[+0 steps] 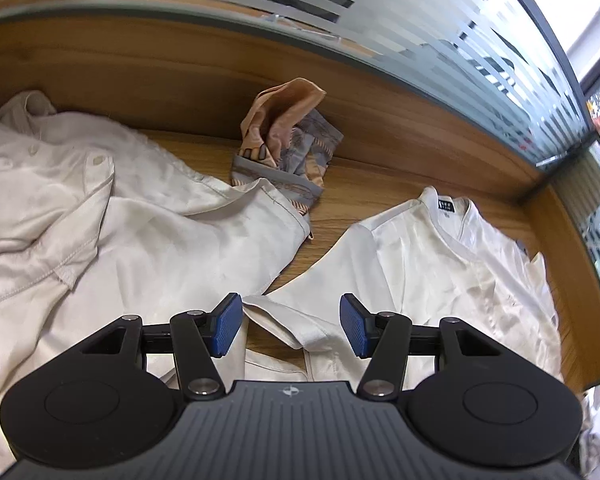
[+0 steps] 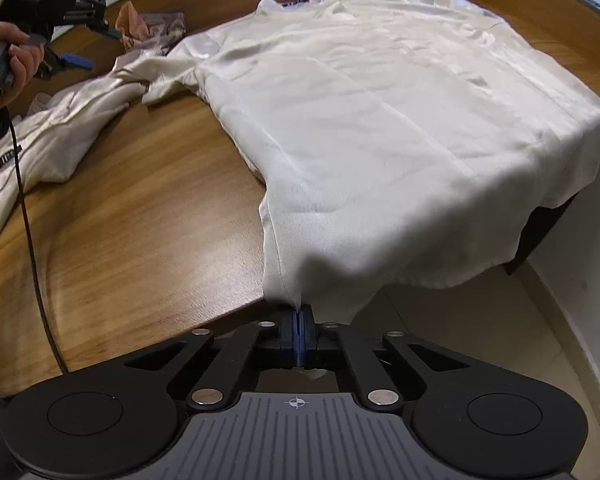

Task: Fold clothes

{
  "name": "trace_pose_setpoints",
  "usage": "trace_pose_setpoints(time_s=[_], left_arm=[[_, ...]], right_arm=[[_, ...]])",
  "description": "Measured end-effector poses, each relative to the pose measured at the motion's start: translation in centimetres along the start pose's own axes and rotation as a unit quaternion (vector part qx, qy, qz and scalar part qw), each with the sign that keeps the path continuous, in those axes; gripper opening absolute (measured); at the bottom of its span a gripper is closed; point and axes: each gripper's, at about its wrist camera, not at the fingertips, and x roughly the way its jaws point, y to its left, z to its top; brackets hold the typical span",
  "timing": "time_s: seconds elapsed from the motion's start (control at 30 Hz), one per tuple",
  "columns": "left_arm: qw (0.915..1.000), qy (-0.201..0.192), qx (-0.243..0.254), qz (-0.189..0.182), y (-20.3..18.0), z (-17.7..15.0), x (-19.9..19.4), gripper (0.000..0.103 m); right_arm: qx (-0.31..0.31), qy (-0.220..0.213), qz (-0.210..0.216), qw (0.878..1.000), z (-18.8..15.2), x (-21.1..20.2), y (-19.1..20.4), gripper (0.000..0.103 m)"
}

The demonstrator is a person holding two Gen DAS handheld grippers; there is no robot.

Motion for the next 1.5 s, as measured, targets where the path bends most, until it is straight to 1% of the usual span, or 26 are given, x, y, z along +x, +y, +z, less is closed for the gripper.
trace_pose_setpoints(time_s=[0.17, 0.3, 0.43, 0.53, 0.57, 0.6, 0.63, 0.67, 0.8, 0.9, 1.03, 1.17, 1.37, 1.5], left_arm=[[0.9998, 0.008, -0.020, -0.004, 0.3, 0.0, 0.6, 0.059], [0.9992, 0.017, -0.036, 0.000, 0.2, -0.3, 1.8, 0.059], [0.9977, 0.034, -0.058, 0.014, 0.0, -0.4, 3.4, 0.059], [0.9957, 0.044, -0.080, 0.013, 0.1, -0.7, 4.4, 0.057], [0.9953, 0.045, -0.085, 0.013, 0.1, -0.8, 4.6, 0.055], [0.9949, 0.046, -0.089, 0.013, 0.2, -0.8, 4.9, 0.039], [0.9944, 0.047, -0.093, 0.012, 0.2, -0.9, 5.2, 0.026], [0.9943, 0.047, -0.096, 0.011, 0.1, -0.9, 5.4, 0.007], [0.9978, 0.008, -0.065, -0.001, -1.3, 0.0, 4.5, 0.004], [0.9989, -0.007, -0.044, -0.016, -3.4, 1.0, 3.4, 0.004], [0.9992, -0.033, 0.002, -0.023, -7.5, 2.5, 1.9, 0.004], [0.9963, -0.055, 0.056, -0.034, -12.7, 3.5, 1.1, 0.004], [0.9932, -0.062, 0.095, -0.027, -19.4, 3.0, 2.2, 0.004], [0.9922, -0.063, 0.107, -0.008, -22.9, 2.2, 4.0, 0.004]], right_arm=[[-0.001, -0.007, -0.012, 1.000, 0.5, -1.8, 0.8, 0.003], [0.002, -0.008, -0.019, 1.000, 0.8, -2.8, 1.3, 0.003], [0.005, -0.003, -0.027, 1.000, 1.2, -3.0, 1.3, 0.003], [0.004, -0.001, -0.030, 1.000, 1.5, -3.1, 1.4, 0.003], [0.004, 0.000, -0.030, 1.000, 1.6, -3.1, 1.4, 0.003], [0.004, 0.000, -0.031, 1.000, 1.6, -3.1, 1.5, 0.003], [0.004, 0.001, -0.032, 0.999, 1.7, -3.1, 1.4, 0.003], [0.005, 0.002, -0.033, 0.999, 1.8, -3.1, 1.4, 0.003], [0.007, 0.004, -0.036, 0.999, 2.2, -3.6, 1.2, 0.003], [0.010, 0.004, -0.038, 0.999, 2.7, -4.0, 0.8, 0.003], [0.011, 0.004, -0.046, 0.999, 3.6, -4.6, -0.2, 0.003], [0.014, 0.005, -0.054, 0.998, 4.7, -5.1, -1.8, 0.003], [0.024, -0.002, -0.065, 0.998, 6.7, -5.4, -5.9, 0.003], [0.038, -0.003, -0.065, 0.997, 7.9, -4.9, -9.1, 0.003]])
